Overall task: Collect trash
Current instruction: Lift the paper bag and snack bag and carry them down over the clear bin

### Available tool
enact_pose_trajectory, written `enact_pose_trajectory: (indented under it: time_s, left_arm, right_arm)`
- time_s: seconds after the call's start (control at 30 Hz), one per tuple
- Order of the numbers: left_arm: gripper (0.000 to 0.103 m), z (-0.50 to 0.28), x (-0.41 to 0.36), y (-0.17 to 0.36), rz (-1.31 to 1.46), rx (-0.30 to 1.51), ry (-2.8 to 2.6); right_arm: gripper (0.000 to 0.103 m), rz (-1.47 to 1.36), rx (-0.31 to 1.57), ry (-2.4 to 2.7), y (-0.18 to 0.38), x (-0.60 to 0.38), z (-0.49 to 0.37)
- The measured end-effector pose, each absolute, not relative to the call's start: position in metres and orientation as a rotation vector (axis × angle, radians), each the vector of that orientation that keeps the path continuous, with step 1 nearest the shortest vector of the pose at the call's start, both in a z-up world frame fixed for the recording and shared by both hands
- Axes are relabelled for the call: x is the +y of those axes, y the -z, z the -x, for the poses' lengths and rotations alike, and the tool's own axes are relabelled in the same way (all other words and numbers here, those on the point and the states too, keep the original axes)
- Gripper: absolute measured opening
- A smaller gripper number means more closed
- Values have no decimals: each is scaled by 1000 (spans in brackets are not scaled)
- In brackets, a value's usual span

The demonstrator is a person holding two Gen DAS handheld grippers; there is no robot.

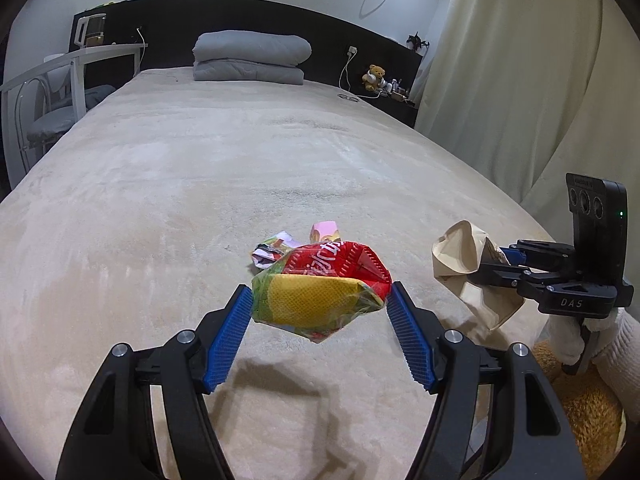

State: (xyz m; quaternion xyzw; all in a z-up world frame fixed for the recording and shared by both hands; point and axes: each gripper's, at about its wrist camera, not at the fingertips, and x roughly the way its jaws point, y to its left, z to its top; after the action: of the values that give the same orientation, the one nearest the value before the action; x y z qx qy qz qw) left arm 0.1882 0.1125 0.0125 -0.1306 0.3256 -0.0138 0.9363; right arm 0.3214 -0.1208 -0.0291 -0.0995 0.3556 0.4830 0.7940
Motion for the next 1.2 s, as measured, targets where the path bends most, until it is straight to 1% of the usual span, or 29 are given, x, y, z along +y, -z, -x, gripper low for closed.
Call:
enact_pose_trajectory:
  time_s: [0.23, 0.7, 1.2]
  left_arm:
    - [68, -166, 92, -18, 293, 623, 39]
    - [68, -122, 37, -15, 280, 589, 97]
    - [68, -59, 9, -7, 316, 571, 82]
  right_arm:
    - [38, 130, 753, -1021, 21, -149, -296]
    - [38, 71, 753, -1028, 21, -182, -250]
    - [38, 6, 819, -1010, 36, -212, -208]
